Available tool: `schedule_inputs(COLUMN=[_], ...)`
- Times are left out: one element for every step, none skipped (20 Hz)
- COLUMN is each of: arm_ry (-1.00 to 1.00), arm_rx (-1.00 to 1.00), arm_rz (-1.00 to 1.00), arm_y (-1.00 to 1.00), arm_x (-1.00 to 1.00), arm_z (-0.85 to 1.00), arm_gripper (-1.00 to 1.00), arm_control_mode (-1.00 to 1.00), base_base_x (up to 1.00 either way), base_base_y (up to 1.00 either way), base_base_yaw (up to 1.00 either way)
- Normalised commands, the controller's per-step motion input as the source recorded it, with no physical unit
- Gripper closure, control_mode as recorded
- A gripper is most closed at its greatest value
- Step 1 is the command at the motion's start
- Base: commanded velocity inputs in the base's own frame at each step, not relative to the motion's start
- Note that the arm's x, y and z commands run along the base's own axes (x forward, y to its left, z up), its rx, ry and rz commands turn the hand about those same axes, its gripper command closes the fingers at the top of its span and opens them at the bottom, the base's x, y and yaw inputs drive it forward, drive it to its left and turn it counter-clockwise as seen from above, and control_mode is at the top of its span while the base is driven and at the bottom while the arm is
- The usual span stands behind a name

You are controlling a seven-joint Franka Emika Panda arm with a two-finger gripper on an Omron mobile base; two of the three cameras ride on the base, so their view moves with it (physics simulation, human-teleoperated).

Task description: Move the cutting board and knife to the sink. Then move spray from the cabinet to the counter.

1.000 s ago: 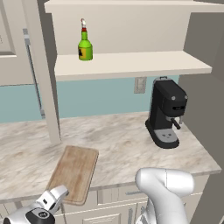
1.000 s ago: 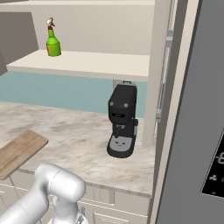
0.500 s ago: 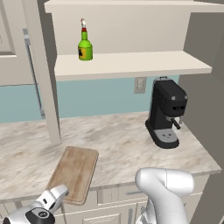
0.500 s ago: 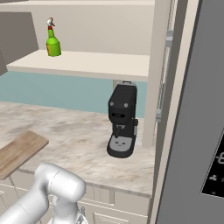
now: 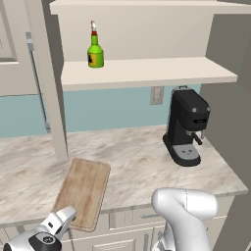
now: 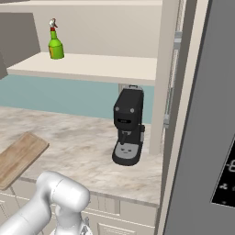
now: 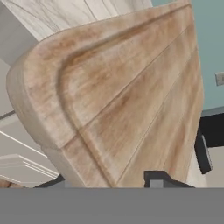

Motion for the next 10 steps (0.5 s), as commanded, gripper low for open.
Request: schedule_inputs(arm_ry=[0.00, 0.00, -0.04, -0.08, -0.13, -0.16, -0.20, -0.23, -0.24, -0.26], arm_rx=[0.00, 0.00, 0.00, -0.01, -0.01, -0.01, -0.02, -0.03, -0.04, -0.05], arm_rz=[0.00, 0.00, 0.00, 0.00, 0.00, 0.00, -0.01, -0.01, -0.01, -0.02], arm_y=[0.00, 0.00, 0.00, 0.00, 0.00, 0.00, 0.00, 0.00, 0.00, 0.00], arm_x=[0.00, 0.00, -0.16, -0.31, -0.50, -0.65, -0.76, -0.82, -0.84, -0.88], arm_z=[0.00, 0.00, 0.00, 0.14, 0.29, 0.40, 0.51, 0.57, 0.57, 0.64], arm_gripper=[1.00, 1.00, 1.00, 1.00, 1.00, 1.00, 1.00, 1.00, 1.00, 1.00], arm_control_mode=[-1.00, -1.00, -1.00, -1.00, -1.00, -1.00, -1.00, -1.00, -1.00, -1.00], base_base_x=[0.00, 0.00, 0.00, 0.00, 0.00, 0.00, 0.00, 0.00, 0.00, 0.00], base_base_y=[0.00, 0.00, 0.00, 0.00, 0.00, 0.00, 0.00, 0.00, 0.00, 0.00], base_base_yaw=[0.00, 0.00, 0.00, 0.00, 0.00, 0.00, 0.00, 0.00, 0.00, 0.00])
